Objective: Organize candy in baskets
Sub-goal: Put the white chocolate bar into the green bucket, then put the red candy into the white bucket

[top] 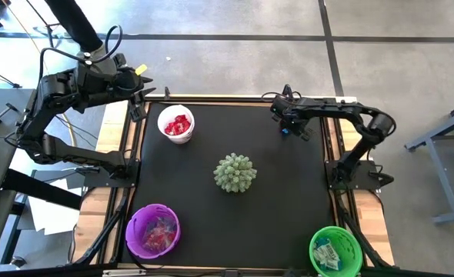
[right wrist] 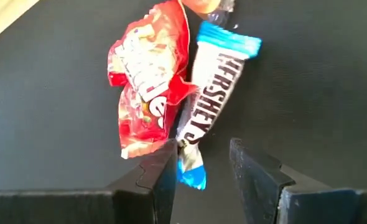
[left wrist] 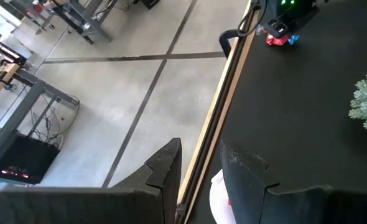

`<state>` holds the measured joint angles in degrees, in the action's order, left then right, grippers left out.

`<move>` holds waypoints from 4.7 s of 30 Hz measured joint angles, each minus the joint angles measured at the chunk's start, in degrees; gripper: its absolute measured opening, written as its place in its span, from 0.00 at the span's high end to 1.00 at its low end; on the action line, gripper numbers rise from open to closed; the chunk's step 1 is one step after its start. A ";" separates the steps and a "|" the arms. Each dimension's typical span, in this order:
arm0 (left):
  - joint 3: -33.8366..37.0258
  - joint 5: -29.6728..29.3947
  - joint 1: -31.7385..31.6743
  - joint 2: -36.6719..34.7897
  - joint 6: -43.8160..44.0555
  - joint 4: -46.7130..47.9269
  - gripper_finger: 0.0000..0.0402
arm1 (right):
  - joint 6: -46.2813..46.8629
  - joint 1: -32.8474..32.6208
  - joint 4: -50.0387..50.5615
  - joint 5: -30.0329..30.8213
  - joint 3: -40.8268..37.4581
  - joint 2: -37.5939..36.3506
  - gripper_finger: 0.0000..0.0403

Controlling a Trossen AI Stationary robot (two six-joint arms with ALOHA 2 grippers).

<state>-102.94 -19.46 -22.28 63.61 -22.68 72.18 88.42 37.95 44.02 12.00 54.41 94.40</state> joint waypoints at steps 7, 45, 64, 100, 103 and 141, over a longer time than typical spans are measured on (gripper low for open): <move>0.00 -0.28 0.02 0.00 -0.07 -0.01 0.75 | 0.08 0.09 -1.04 -0.12 0.00 3.76 0.65; 0.00 -0.48 0.02 -0.04 3.11 0.18 0.75 | -11.56 -12.46 7.32 -2.46 13.33 3.75 0.95; 0.00 -0.61 0.00 -0.13 3.08 3.26 0.75 | 7.18 -49.77 40.02 -2.00 52.73 -1.43 0.95; 0.00 2.31 0.04 -0.11 32.89 0.45 0.75 | 46.30 -102.68 34.41 -30.56 48.81 2.81 0.79; 0.00 2.34 0.04 -0.11 32.97 0.50 0.75 | 44.10 -103.53 34.96 -30.55 48.81 2.81 0.73; 0.00 16.90 4.50 5.00 19.71 -0.11 0.75 | -24.53 -46.65 46.02 22.02 48.81 -7.04 0.70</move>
<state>-102.94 -2.57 -17.78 68.62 -2.97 72.07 63.89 -8.70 90.04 34.03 103.22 87.36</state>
